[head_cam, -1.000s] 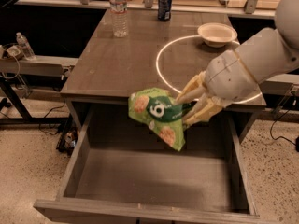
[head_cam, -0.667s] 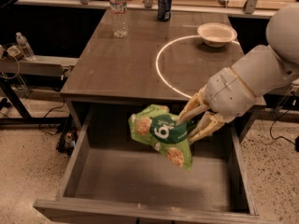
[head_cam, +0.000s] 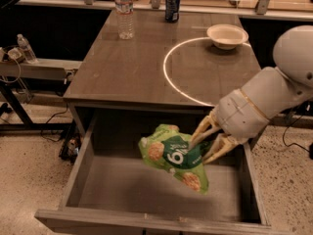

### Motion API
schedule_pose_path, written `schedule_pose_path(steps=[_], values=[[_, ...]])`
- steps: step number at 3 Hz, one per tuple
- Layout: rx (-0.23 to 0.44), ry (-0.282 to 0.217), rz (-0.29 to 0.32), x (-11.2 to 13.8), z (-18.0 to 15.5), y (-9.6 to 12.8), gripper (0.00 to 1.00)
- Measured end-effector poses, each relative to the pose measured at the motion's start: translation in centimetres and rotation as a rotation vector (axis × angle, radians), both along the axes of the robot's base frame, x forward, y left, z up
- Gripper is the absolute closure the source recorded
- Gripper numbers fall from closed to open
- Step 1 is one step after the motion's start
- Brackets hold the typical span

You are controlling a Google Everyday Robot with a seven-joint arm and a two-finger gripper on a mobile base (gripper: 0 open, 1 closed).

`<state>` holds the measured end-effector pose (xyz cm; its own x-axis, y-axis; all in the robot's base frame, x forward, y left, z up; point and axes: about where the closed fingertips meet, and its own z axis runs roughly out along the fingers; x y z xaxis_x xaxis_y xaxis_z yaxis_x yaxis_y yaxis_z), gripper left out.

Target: Place green rice chip bag into top drawer

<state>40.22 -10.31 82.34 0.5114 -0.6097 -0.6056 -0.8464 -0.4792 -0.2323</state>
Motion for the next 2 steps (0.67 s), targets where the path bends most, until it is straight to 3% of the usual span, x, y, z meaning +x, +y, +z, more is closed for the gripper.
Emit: schedule_pose_path(steps=[1, 2], values=[[-0.016, -0.016, 0.04, 0.3, 0.2, 0.8, 1.0], [-0.114, -0.135, 0.192, 1.9, -4.1, 1.6, 1.0]])
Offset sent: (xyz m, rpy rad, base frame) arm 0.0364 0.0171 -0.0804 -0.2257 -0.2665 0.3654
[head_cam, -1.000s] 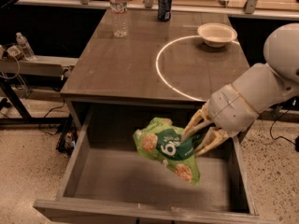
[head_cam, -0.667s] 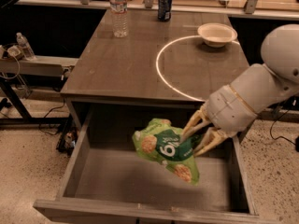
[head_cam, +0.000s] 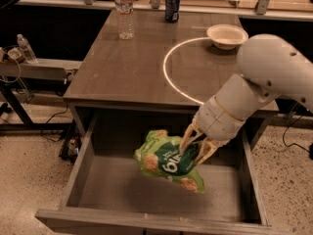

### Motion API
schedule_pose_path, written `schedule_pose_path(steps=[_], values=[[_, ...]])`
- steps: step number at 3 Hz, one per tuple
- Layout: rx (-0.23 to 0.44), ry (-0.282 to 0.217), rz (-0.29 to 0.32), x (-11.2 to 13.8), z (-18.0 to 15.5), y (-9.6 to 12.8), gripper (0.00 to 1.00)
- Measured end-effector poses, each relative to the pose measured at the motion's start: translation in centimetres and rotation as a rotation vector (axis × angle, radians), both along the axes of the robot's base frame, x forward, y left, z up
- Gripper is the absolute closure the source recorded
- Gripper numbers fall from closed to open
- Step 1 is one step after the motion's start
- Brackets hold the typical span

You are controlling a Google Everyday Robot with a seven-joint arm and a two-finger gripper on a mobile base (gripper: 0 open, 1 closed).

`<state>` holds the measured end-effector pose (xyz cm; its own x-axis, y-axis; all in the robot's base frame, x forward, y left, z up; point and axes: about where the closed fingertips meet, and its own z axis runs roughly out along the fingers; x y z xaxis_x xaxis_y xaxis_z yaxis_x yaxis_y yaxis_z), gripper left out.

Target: Place green rice chip bag into top drawer

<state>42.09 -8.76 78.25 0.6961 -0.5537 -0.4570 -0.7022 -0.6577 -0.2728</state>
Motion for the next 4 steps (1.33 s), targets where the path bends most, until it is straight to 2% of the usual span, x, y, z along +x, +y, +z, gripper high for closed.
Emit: schedule_pose_path(steps=[1, 2, 3, 4], values=[[-0.08, -0.122, 0.067, 2.23, -2.97, -1.35, 0.97], [-0.073, -0.109, 0.064, 1.94, -2.84, -1.1, 0.66], [-0.074, -0.109, 0.066, 1.92, -2.9, -1.05, 0.43], [-0.07, -0.109, 0.08, 1.85, -2.77, -0.67, 0.45]])
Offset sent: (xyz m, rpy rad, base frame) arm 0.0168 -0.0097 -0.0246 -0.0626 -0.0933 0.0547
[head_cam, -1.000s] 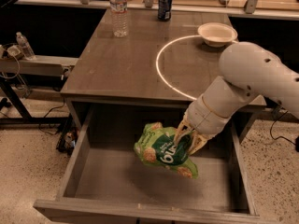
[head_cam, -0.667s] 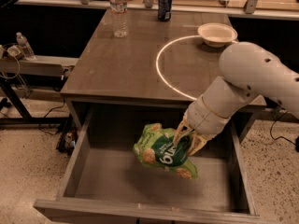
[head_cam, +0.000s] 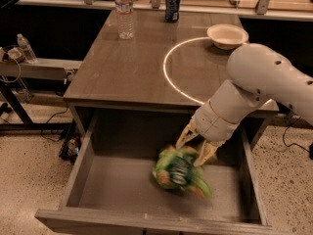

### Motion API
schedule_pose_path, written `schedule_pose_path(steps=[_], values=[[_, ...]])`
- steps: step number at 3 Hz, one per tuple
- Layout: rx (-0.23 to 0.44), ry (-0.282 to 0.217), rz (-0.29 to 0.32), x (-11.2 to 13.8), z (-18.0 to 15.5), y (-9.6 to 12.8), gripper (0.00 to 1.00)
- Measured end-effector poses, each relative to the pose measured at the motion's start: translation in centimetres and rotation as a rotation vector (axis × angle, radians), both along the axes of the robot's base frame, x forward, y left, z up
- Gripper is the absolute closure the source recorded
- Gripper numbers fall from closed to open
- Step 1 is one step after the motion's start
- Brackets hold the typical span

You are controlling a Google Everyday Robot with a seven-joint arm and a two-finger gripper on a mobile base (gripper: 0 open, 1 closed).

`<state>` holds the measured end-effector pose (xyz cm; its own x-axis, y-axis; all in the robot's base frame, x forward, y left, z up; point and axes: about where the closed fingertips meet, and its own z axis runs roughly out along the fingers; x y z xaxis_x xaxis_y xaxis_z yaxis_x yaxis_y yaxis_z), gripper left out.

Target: Place green rice chip bag into top drawer

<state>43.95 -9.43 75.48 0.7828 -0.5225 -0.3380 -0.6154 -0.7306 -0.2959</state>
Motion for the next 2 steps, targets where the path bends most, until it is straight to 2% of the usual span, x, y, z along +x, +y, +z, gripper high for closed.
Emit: schedule_pose_path(steps=[1, 2], values=[[0.0, 0.001, 0.002, -0.05, -0.06, 0.06, 0.69], [-0.001, 0.002, 0.003, -0.09, -0.12, 0.13, 0.69]])
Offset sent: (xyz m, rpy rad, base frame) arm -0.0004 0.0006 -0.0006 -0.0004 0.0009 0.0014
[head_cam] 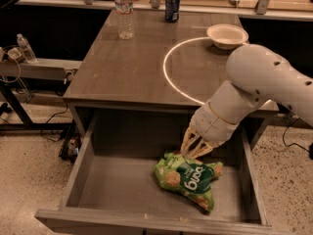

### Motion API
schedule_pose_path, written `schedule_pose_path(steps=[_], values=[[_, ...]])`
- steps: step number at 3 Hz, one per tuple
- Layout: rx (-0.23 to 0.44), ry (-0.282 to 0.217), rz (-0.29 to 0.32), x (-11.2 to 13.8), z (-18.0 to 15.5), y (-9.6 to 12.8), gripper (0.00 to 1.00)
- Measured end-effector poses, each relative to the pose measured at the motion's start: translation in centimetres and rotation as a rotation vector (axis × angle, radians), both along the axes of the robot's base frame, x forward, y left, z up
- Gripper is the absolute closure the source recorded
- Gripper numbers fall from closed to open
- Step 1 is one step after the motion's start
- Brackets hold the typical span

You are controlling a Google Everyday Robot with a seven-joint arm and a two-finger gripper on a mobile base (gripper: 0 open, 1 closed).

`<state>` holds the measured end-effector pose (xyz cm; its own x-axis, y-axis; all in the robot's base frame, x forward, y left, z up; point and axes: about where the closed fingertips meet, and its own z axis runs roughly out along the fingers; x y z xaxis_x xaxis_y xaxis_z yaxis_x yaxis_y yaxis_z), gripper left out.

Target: Place green rice chip bag into top drawer

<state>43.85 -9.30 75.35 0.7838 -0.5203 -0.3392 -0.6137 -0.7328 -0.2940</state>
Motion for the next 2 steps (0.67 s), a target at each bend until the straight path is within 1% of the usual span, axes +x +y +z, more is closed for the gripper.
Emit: schedule_pose_path(steps=[1, 2], values=[[0.011, -0.021, -0.019, 0.1, 2.3, -1.4, 0.46], [0.015, -0.084, -0.07, 0.3, 7.5, -4.6, 0.23]])
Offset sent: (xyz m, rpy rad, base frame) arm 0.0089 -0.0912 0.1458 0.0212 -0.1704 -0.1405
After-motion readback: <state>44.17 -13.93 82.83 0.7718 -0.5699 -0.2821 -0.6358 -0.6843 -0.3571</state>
